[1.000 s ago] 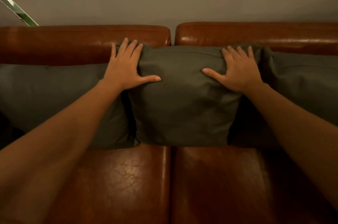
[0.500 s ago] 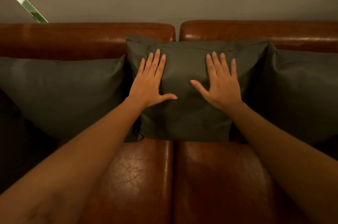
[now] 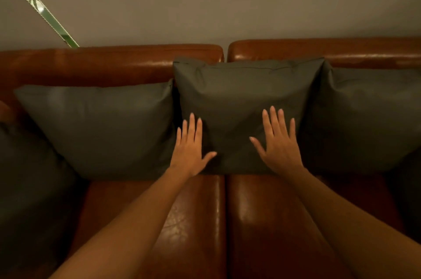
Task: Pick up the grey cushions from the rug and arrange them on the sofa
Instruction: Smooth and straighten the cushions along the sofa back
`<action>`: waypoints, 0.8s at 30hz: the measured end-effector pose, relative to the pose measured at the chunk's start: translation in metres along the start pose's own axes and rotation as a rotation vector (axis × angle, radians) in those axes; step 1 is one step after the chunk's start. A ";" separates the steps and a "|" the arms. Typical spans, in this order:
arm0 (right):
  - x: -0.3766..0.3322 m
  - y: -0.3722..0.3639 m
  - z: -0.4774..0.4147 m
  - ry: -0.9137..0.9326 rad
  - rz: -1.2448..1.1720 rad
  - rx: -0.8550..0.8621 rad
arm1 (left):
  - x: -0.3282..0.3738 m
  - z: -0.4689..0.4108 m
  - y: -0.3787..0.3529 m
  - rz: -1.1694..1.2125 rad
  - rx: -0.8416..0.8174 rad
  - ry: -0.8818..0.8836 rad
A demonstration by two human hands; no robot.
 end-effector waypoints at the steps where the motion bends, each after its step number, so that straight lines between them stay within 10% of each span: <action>1: -0.008 0.001 0.006 0.006 -0.006 -0.014 | -0.004 0.009 -0.005 -0.008 -0.053 0.015; 12: -0.090 0.078 0.035 0.121 -0.199 -0.023 | -0.041 0.076 0.054 0.075 -0.107 0.055; 24: -0.111 0.110 0.083 -0.088 -1.048 -0.426 | -0.089 0.183 0.076 1.063 0.003 0.410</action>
Point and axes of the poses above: each hand's wrist, its own z-axis away from the middle knuckle, its own y-axis out of the back of the hand, x = y × z, the point moved 2 cm from there along -z, towards the middle knuckle, and after that the axes turned 9 degrees about -x, right-handed, at the moved point
